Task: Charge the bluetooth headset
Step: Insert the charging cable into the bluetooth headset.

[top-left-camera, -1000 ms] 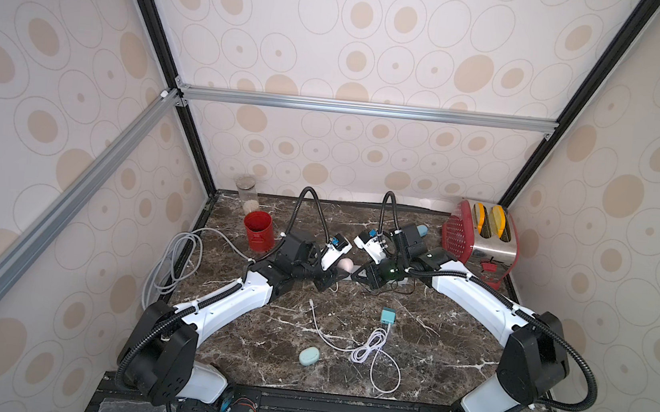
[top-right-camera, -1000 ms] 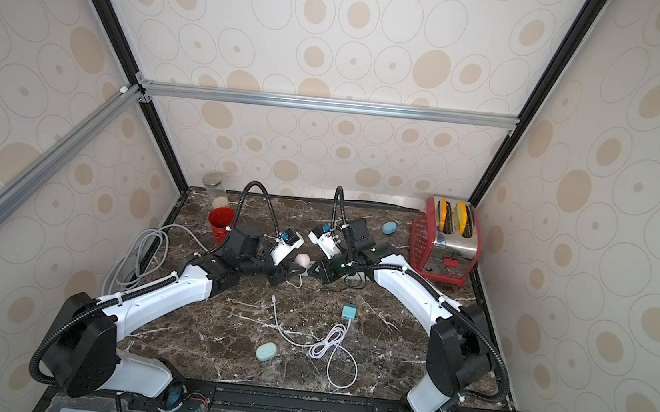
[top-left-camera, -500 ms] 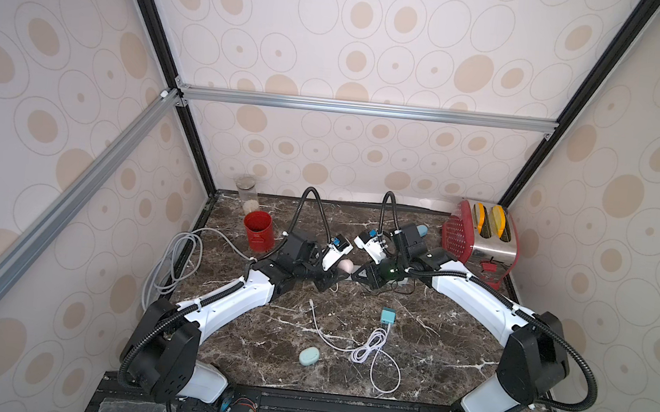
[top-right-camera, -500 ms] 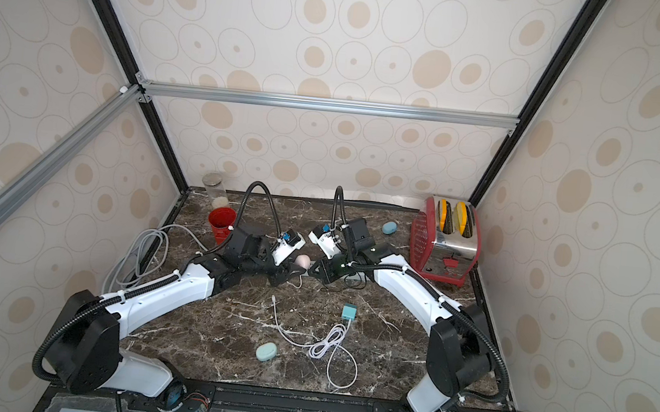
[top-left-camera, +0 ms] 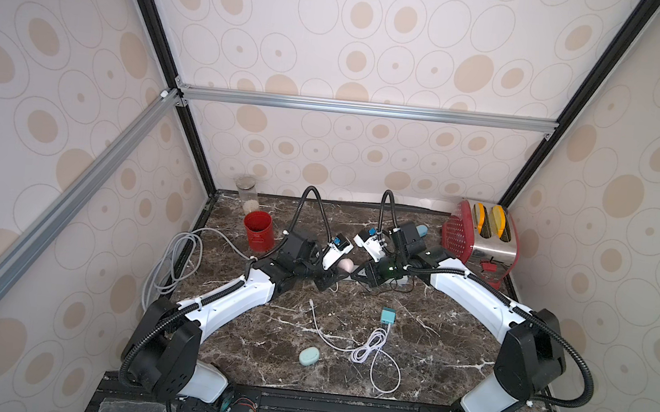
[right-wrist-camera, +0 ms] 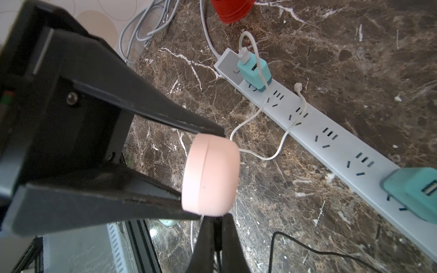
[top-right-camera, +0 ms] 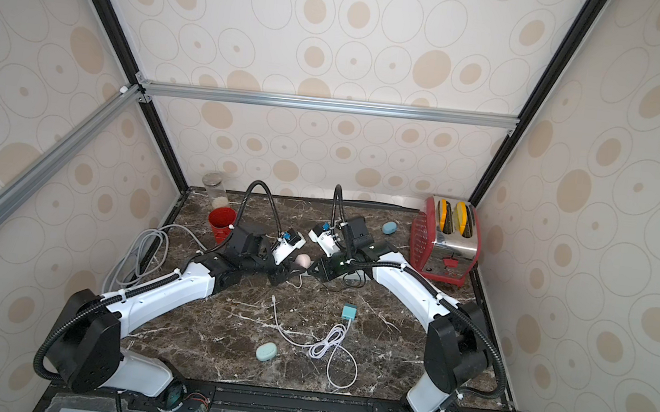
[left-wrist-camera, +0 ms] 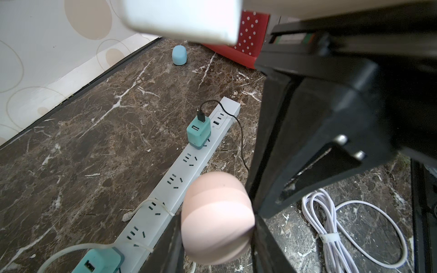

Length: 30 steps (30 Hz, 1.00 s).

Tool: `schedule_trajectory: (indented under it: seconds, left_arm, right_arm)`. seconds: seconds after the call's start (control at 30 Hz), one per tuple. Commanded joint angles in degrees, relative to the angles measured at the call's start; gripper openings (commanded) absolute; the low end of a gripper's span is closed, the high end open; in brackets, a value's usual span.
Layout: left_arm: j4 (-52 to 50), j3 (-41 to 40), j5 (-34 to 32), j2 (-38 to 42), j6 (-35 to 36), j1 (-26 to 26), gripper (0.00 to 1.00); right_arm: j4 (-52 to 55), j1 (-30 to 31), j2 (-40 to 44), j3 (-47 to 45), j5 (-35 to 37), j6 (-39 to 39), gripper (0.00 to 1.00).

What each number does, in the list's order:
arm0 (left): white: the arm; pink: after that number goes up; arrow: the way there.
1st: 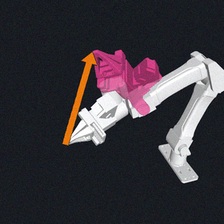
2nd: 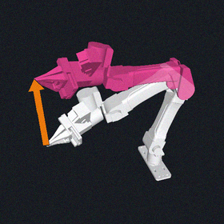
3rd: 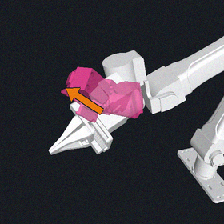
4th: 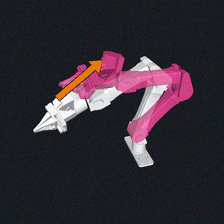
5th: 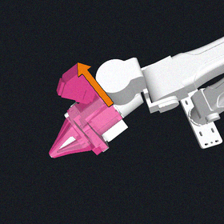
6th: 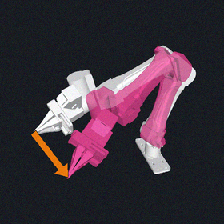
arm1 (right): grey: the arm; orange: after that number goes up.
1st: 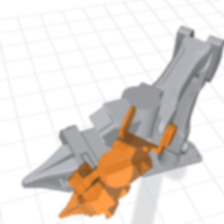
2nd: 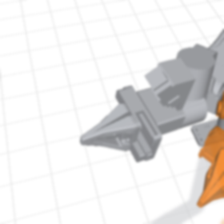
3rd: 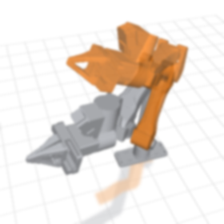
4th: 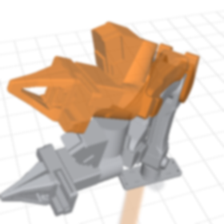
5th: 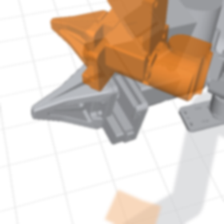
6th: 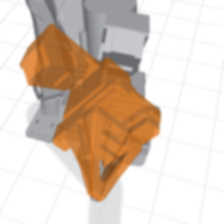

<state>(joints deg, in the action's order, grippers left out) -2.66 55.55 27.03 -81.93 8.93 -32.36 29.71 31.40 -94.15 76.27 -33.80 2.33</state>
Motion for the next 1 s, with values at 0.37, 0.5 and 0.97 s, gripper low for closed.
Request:
schedule_trajectory:
  seconds: [0.37, 0.5, 0.97]
  left_arm:
    - [-0.95, 3.68, 10.7, -1.82, 1.45, -1.56, 0.16]
    - [-0.96, 3.95, 12.45, -2.35, 1.44, -1.89, 0.15]
    - [-4.1, 8.0, -8.0, -2.83, -5.81, -1.49, 0.1]
  right_arm:
    - [-6.86, -0.35, -1.56, 2.83, 1.11, 4.71, 0.0]
    - [-7.92, -0.31, -1.78, 3.5, 1.86, 4.96, 0.0]
    - [-5.32, -0.91, 1.07, -0.67, 1.82, 1.65, 0.08]
